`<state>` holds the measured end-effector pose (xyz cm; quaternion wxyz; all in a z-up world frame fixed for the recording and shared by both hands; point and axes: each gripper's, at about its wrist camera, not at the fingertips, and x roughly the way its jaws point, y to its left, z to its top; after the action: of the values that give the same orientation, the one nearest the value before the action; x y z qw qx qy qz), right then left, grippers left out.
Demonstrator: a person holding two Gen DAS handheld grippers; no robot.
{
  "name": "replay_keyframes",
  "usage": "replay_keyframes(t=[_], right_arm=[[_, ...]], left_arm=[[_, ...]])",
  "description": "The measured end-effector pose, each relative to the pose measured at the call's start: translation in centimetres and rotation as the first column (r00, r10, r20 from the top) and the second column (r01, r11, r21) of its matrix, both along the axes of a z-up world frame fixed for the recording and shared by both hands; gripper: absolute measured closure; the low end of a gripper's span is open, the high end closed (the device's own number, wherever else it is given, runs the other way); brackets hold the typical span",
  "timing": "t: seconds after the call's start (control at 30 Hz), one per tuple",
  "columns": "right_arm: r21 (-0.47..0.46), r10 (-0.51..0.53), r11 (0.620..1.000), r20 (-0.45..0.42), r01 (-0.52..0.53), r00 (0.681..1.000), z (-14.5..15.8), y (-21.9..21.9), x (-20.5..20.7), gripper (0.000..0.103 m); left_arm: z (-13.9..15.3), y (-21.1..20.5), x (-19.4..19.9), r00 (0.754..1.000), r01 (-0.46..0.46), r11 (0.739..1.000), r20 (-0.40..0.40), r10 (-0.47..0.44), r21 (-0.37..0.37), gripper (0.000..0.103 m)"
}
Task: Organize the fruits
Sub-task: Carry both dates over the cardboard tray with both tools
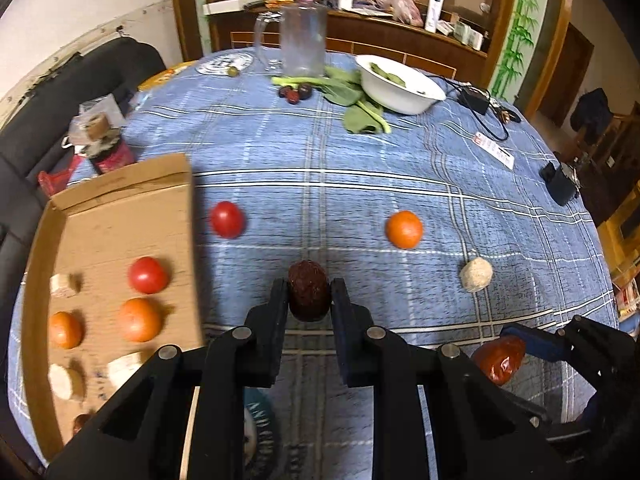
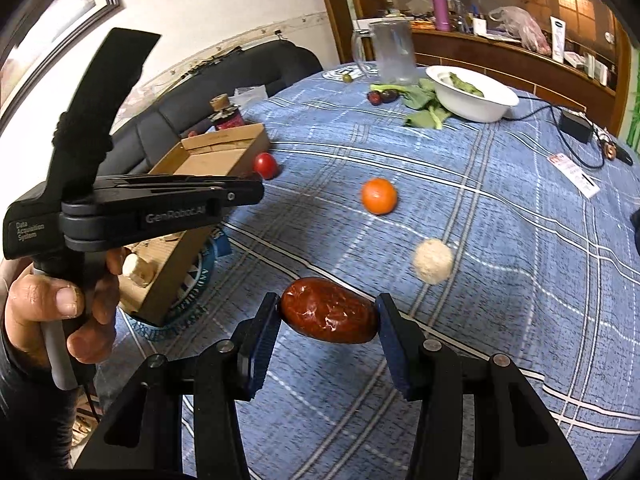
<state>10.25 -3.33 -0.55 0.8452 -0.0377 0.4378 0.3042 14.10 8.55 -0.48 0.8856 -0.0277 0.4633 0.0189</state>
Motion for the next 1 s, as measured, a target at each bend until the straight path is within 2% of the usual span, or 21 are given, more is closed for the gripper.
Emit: replay_keyframes(t=[0.47,1.0], right_arm=[[-0.005,0.083,0.997,0.014,-0.083,0.996,0.7,4.9,-0.6,0.054],[-0.007,0.166,0.986,0.029,-0.166,0.986,1.6,11.2,0.5,0.054]], left_arm=[[0.6,5.5,-2.4,0.996,-0.091,0.996,0.02,0.09,0.008,0.085],[0.7,9.7,-3.6,0.988,-0.154,0.988,0.027,0.154,0.006,0.085]])
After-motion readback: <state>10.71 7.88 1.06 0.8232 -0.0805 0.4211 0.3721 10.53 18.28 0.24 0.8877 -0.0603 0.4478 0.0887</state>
